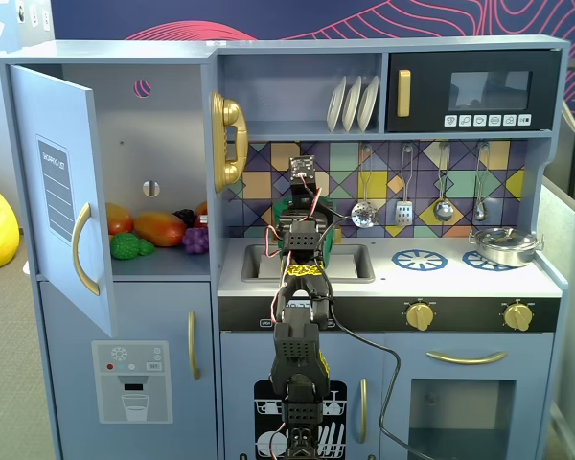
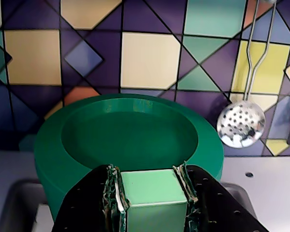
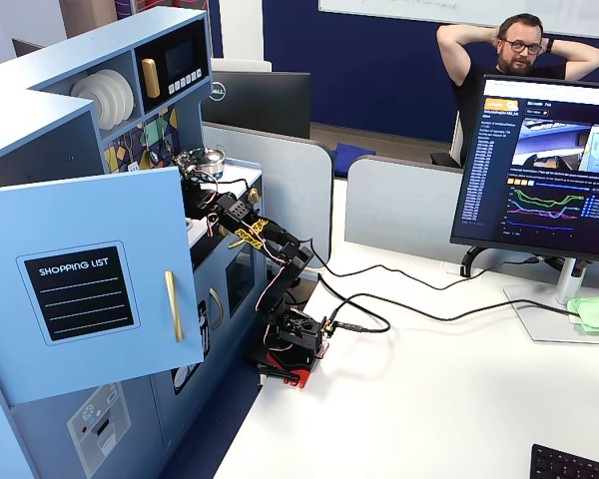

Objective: Take off the lid from the green recipient and place it on the counter

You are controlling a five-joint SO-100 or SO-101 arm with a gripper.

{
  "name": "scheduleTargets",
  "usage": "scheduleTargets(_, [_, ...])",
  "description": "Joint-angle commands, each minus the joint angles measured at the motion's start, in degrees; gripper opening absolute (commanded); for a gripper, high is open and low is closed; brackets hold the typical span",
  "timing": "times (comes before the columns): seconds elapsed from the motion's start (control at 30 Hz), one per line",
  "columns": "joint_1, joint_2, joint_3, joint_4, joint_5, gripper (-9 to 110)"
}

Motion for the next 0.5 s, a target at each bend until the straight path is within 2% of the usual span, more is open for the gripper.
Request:
scheduleTargets(0.0, [-0.62,0.09,-4.22,-3.08,0.09,0])
scheduleTargets(0.23, [2.81,0.53,-11.25,-2.99,-2.46,0])
scheduleTargets(0.47, [18.72,0.70,-14.59,0.44,-4.13,0])
